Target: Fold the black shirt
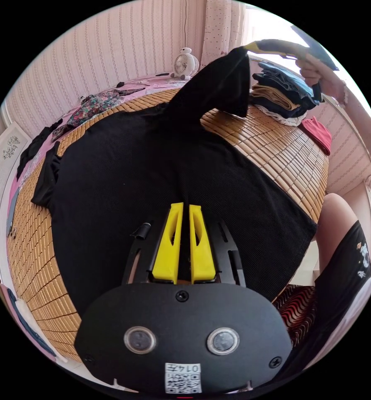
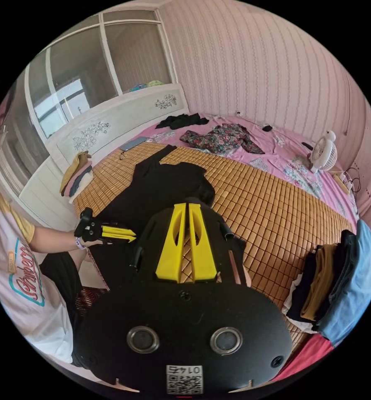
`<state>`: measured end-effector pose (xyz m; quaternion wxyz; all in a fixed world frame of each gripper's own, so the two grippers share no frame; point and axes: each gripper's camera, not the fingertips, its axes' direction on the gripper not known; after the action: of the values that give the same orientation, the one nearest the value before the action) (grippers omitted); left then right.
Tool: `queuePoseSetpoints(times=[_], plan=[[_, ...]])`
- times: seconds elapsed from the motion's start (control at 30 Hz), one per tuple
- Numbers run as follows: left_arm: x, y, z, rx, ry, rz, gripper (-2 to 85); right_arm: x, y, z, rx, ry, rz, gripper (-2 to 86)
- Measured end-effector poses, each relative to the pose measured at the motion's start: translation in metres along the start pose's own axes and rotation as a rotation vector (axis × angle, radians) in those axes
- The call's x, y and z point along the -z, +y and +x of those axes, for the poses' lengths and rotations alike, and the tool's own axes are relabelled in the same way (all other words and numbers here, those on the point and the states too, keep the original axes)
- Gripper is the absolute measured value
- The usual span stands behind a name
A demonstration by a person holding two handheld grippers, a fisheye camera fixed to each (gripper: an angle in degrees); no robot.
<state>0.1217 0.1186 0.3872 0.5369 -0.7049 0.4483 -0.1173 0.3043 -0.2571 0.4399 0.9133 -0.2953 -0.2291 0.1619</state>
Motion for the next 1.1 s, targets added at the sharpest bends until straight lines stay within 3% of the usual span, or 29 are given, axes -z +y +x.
queuePoseSetpoints(times=[0.17,0.27,0.53,0.67,0.8,0.87,0.97,1.1], plan=[[-0.004,-0.009,0.002,0.064,0.014,-0.029,1.1,-0.02,0.005,0.047,-0.133,0.149,-0.067,4.2],[-0.001,-0.014,0.007,0.056,0.02,-0.019,1.1,-0.03,0.039,0.069,-0.274,0.046,-0.13,5.2],[-0.012,-0.034,0.014,0.07,0.089,0.028,0.8,-0.039,0.157,-0.002,-0.262,-0.044,-0.28,6.3],[-0.043,-0.049,0.028,0.037,0.079,-0.076,0.7,-0.071,0.185,-0.018,-0.209,0.082,-0.461,3.7],[-0.051,-0.059,0.032,0.037,0.07,-0.071,0.7,-0.068,0.185,-0.007,-0.181,0.114,-0.443,0.6],[-0.051,-0.067,0.03,0.05,0.064,-0.064,0.8,-0.052,0.185,0.016,-0.274,-0.014,-0.358,1.1],[-0.042,-0.091,0.023,0.019,0.06,0.013,0.8,-0.006,0.206,0.08,-0.575,-0.235,-0.068,1.8],[-0.041,-0.156,0.0,0.014,0.045,0.094,1.0,0.042,0.247,0.128,-0.787,0.148,0.028,2.9]])
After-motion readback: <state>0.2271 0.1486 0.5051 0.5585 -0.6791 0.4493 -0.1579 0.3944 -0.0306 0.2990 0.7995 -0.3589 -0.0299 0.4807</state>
